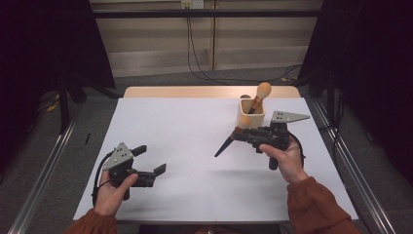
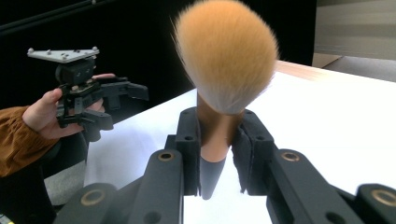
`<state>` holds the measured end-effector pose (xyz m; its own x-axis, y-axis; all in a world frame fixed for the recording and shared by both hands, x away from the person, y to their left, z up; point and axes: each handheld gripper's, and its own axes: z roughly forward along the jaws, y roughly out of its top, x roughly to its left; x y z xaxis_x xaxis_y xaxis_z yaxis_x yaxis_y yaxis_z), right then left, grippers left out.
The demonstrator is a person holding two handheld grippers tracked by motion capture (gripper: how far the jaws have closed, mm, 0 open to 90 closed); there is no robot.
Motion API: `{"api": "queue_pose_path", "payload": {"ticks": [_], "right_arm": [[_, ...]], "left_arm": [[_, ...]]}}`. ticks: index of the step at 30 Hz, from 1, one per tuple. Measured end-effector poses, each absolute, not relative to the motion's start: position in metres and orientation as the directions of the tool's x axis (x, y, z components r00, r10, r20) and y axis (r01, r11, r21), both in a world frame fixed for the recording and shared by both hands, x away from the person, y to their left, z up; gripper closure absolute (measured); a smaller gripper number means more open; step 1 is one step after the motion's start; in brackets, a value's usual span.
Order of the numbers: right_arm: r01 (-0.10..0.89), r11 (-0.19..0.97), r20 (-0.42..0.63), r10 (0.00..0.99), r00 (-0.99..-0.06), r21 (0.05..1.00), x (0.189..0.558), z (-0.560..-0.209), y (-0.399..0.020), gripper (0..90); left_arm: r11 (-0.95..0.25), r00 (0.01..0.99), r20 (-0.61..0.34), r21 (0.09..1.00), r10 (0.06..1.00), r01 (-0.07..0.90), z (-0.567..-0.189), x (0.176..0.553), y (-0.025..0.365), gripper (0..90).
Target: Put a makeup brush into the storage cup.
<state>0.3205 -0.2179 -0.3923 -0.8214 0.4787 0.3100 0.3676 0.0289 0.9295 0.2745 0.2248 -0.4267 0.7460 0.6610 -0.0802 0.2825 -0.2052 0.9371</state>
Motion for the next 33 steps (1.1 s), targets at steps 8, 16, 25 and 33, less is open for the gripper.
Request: {"api": "queue_pose_path", "payload": {"ticks": [8,16,25,33], "right_arm": [[0.376,0.019,0.314,0.515,-0.798,0.926,0.326,-0.386,-0.23,73.5],[0.358,0.02,0.291,0.542,-0.789,0.934,0.331,-0.375,-0.239,73.5],[0.347,0.013,0.277,0.576,-0.769,0.938,0.337,-0.366,-0.253,73.5],[0.331,0.012,0.255,0.609,-0.751,0.944,0.344,-0.354,-0.264,73.5]], "left_arm": [[-0.191,0.724,-0.076,0.941,0.685,0.279,-0.432,0.264,0.239,3.1],[-0.185,0.71,-0.071,0.943,0.701,0.276,-0.438,0.261,0.245,3.1],[-0.16,0.66,-0.073,0.945,0.748,0.285,-0.439,0.261,0.257,5.4],[-0.131,0.655,-0.096,0.948,0.75,0.289,-0.438,0.261,0.261,3.8]]}}
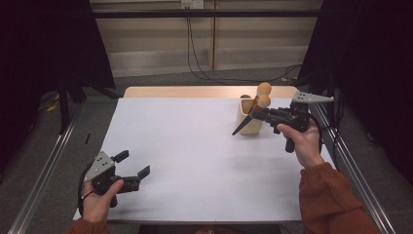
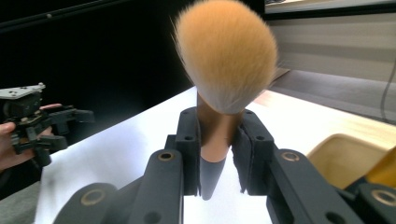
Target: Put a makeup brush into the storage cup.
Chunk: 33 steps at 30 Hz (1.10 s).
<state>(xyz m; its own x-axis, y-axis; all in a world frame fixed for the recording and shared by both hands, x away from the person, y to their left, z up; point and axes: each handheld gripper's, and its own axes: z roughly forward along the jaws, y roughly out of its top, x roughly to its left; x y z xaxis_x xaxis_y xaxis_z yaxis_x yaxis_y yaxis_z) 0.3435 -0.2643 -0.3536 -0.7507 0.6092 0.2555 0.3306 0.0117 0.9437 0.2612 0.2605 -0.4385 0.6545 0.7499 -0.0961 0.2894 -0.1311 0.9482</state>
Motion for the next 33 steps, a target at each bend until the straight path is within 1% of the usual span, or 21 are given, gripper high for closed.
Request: {"api": "queue_pose_path", "payload": {"ticks": [9,18,22,33], "right_arm": [[0.304,0.002,0.227,0.661,-0.716,0.953,0.353,-0.33,-0.284,73.5],[0.288,0.003,0.207,0.688,-0.696,0.958,0.362,-0.314,-0.293,73.5],[0.286,0.033,0.18,0.706,-0.685,0.958,0.367,-0.307,-0.294,73.5],[0.295,0.037,0.171,0.744,-0.645,0.955,0.385,-0.305,-0.296,73.5]], "left_arm": [[-0.121,0.64,-0.106,0.946,0.761,0.301,-0.439,0.262,0.261,3.4],[-0.146,0.65,-0.077,0.948,0.756,0.282,-0.438,0.262,0.262,3.4],[-0.145,0.65,-0.077,0.949,0.756,0.28,-0.438,0.262,0.263,3.5],[-0.144,0.651,-0.084,0.947,0.755,0.289,-0.439,0.263,0.263,3.4]]}}
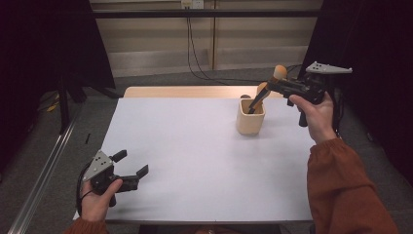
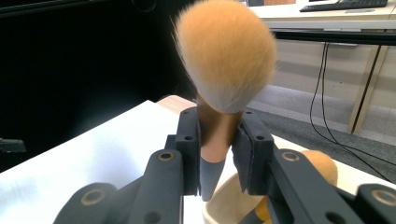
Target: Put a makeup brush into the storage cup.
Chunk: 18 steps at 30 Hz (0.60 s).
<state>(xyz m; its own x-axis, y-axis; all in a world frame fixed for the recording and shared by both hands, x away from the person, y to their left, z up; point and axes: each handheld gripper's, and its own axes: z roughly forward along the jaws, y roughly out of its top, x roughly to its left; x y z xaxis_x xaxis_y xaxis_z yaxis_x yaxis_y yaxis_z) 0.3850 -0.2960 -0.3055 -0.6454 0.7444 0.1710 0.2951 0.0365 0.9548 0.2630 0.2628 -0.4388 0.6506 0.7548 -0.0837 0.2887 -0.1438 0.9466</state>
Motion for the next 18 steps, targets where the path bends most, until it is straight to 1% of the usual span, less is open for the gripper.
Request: {"api": "queue_pose_path", "payload": {"ticks": [7,18], "right_arm": [[0.321,0.051,0.169,0.767,-0.619,0.946,0.397,-0.308,-0.295,73.5],[0.344,0.083,0.157,0.775,-0.612,0.935,0.401,-0.317,-0.291,73.5]], "left_arm": [[-0.137,0.648,-0.09,0.947,0.757,0.292,-0.439,0.263,0.263,3.4],[-0.134,0.644,-0.089,0.948,0.76,0.289,-0.439,0.262,0.263,3.4]]}}
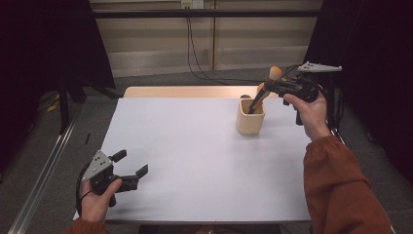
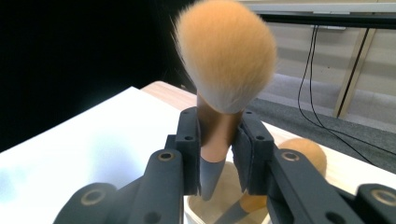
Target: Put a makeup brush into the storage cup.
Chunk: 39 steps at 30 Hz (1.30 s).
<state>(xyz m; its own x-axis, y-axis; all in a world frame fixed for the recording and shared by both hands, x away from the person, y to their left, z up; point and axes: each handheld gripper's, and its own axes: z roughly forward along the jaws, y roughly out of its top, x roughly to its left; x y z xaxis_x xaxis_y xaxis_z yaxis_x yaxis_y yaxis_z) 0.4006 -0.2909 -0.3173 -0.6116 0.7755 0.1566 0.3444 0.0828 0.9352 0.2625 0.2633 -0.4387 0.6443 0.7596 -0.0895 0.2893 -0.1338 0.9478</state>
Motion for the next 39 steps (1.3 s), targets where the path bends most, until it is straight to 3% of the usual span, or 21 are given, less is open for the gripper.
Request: {"api": "queue_pose_path", "payload": {"ticks": [39], "right_arm": [[0.429,0.11,0.189,0.78,-0.596,0.896,0.412,-0.369,-0.28,73.5]], "left_arm": [[-0.157,0.655,-0.068,0.948,0.753,0.278,-0.439,0.263,0.262,3.4]]}}
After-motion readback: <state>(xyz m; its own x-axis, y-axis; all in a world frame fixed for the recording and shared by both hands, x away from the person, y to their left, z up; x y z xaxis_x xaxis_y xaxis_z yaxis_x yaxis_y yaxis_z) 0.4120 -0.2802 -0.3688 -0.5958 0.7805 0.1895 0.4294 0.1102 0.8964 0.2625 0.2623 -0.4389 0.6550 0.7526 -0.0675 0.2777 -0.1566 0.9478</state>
